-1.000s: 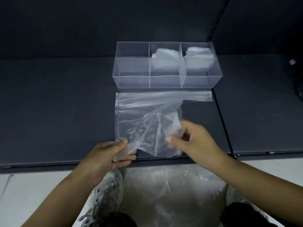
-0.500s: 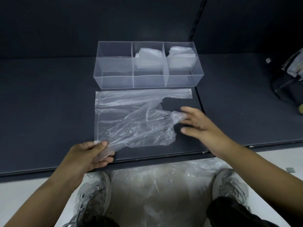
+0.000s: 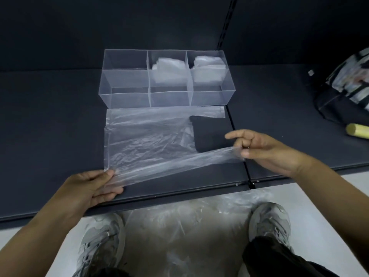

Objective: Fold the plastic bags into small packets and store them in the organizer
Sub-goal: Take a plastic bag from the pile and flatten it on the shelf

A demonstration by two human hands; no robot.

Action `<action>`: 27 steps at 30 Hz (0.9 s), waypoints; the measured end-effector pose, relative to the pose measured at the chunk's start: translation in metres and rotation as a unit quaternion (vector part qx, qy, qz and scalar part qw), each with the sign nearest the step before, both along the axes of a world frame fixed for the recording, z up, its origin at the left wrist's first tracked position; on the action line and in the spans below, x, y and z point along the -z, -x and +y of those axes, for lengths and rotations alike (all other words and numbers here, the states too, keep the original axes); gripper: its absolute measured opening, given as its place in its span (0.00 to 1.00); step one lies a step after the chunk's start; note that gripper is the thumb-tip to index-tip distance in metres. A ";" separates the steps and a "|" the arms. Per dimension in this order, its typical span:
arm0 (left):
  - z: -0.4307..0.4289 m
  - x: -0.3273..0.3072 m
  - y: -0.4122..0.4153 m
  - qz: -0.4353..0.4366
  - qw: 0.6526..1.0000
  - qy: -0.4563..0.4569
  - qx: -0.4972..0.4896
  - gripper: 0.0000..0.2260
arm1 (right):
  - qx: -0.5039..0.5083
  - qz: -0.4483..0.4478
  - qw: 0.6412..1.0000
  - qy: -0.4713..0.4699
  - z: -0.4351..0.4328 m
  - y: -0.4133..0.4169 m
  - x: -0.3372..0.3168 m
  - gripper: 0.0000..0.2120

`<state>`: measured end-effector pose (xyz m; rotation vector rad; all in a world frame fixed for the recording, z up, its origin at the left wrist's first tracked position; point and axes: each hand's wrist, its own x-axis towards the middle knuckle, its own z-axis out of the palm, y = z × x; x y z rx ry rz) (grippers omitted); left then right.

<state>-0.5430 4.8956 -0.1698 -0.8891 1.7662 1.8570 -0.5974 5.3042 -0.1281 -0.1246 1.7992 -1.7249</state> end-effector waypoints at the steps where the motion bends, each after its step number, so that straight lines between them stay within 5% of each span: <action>1: 0.001 0.001 0.001 0.002 1.000 0.002 0.006 0.17 | -0.004 0.000 1.000 0.006 0.004 -0.001 -0.002 0.25; 6: 0.001 0.005 0.003 0.006 1.000 0.007 0.008 0.20 | -0.020 -0.003 0.999 -0.024 0.011 -0.002 -0.010 0.26; 12: 0.003 0.006 0.002 0.002 1.000 0.010 0.027 0.19 | 0.059 0.062 0.984 -0.158 -0.003 -0.003 -0.010 0.14; 16: 0.015 0.005 -0.003 0.012 0.999 0.012 0.049 0.17 | 0.236 0.182 0.901 -0.316 -0.027 -0.006 0.006 0.13; 20: 0.024 0.006 -0.006 0.023 0.999 0.021 0.036 0.09 | 0.372 0.219 0.828 -0.357 -0.037 -0.008 0.014 0.19; 23: 0.025 0.006 -0.007 0.026 0.999 0.032 0.016 0.10 | 0.310 0.141 0.893 -0.295 -0.036 -0.008 0.012 0.20; 26: 0.025 0.004 -0.007 0.024 0.999 0.032 -0.008 0.15 | 0.239 -0.003 0.960 -0.146 -0.026 -0.012 0.004 0.06; 27: 0.026 0.004 -0.007 0.024 0.999 0.031 -0.012 0.16 | 0.210 -0.048 0.970 -0.108 -0.020 -0.014 0.002 0.13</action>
